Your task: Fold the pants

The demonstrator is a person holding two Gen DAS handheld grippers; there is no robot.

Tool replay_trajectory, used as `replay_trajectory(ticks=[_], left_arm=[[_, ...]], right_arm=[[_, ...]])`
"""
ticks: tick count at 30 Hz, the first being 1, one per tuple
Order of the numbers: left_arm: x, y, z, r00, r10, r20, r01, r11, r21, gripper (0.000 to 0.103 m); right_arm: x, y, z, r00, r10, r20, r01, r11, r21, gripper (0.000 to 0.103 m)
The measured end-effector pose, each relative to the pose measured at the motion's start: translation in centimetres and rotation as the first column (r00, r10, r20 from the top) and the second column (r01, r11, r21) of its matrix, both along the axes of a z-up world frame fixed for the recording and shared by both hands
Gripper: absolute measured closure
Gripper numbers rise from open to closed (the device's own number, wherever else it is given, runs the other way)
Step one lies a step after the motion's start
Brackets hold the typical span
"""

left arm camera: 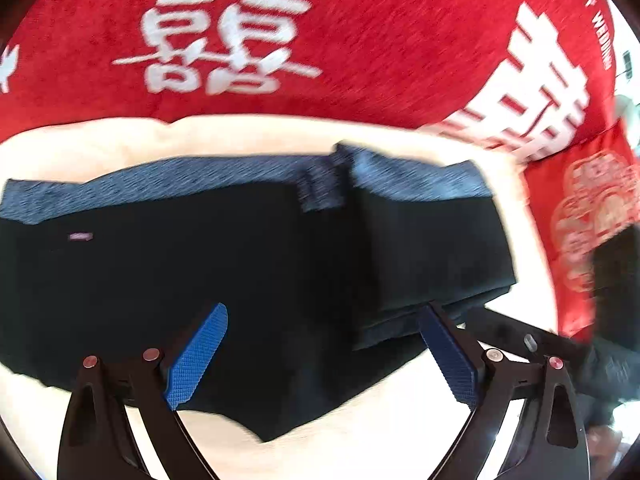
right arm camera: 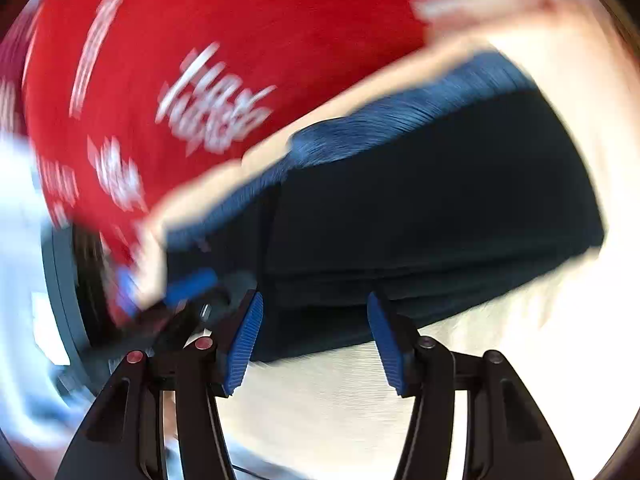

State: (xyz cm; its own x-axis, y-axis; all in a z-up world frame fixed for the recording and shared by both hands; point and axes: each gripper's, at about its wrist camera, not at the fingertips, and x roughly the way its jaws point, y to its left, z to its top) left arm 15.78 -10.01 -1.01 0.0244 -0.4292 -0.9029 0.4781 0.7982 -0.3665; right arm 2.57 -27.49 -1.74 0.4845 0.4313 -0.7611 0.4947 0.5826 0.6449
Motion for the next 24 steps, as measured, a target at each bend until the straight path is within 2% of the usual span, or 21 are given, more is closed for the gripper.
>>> replay_trajectory(ticks=[1, 2, 6, 9, 11, 13, 14, 15, 16, 18, 19, 21, 24], left_arm=[[0.3, -0.2, 0.1, 1.0, -0.009, 0.001, 0.01, 1.0, -0.011, 0.006], [0.4, -0.5, 0.2, 1.0, -0.022, 0.004, 0.022, 1.0, -0.012, 0.006], [0.5, -2.6, 0.3, 0.996, -0.094, 0.006, 0.094, 0.996, -0.004, 0.006], [0.5, -4.0, 0.0, 0.992, -0.13, -0.004, 0.13, 0.992, -0.009, 0.007], [0.4, -4.9, -0.4, 0.988, -0.15, -0.019, 0.15, 0.989, -0.014, 0.018], [0.3, -5.6, -0.9, 0.985, -0.168, -0.039, 0.168, 0.986, -0.01, 0.022], [0.2, -6.0, -1.2, 0.983, -0.176, -0.048, 0.176, 0.984, -0.01, 0.035], [0.2, -6.3, -1.6, 0.98, -0.187, -0.064, 0.187, 0.982, -0.003, 0.042], [0.2, -6.8, -2.2, 0.978, -0.193, -0.082, 0.195, 0.981, 0.015, 0.05], [0.1, -7.0, -2.5, 0.979, -0.19, -0.078, 0.193, 0.981, 0.028, 0.054], [0.0, -7.0, -2.3, 0.98, -0.187, -0.073, 0.19, 0.981, 0.04, 0.061], [-0.4, -6.5, -1.4, 0.981, -0.177, -0.078, 0.179, 0.984, 0.019, 0.062], [-1.5, -5.5, 0.3, 0.983, -0.174, -0.058, 0.173, 0.985, -0.009, 0.062]], right_arm=[[-0.6, -0.9, -0.8, 0.996, -0.086, 0.01, 0.084, 0.992, 0.098, 0.044], [-0.7, -1.3, -1.3, 0.992, -0.123, 0.011, 0.12, 0.983, 0.139, 0.044], [-0.5, -1.8, -3.1, 0.98, -0.198, -0.014, 0.196, 0.955, 0.223, 0.044], [-1.6, -2.5, -4.1, 0.96, -0.278, -0.034, 0.276, 0.917, 0.286, 0.045], [-2.7, -3.1, -4.4, 0.939, -0.342, -0.044, 0.339, 0.889, 0.309, 0.045], [-3.7, -3.7, -4.9, 0.916, -0.397, -0.053, 0.39, 0.854, 0.345, 0.045], [-3.8, -3.9, -5.3, 0.906, -0.419, -0.062, 0.411, 0.835, 0.365, 0.045], [-3.6, -4.3, -5.8, 0.899, -0.432, -0.068, 0.423, 0.822, 0.381, 0.05], [-3.7, -4.6, -6.3, 0.888, -0.454, -0.074, 0.442, 0.798, 0.411, 0.07], [-3.4, -5.0, -7.0, 0.888, -0.451, -0.092, 0.445, 0.791, 0.42, 0.098], [-3.3, -5.2, -7.0, 0.89, -0.445, -0.103, 0.445, 0.793, 0.416, 0.098], [-3.2, -5.4, -6.6, 0.897, -0.433, -0.086, 0.425, 0.797, 0.428, 0.098], [-3.2, -5.5, -4.5, 0.93, -0.366, -0.035, 0.349, 0.849, 0.397, 0.098]])
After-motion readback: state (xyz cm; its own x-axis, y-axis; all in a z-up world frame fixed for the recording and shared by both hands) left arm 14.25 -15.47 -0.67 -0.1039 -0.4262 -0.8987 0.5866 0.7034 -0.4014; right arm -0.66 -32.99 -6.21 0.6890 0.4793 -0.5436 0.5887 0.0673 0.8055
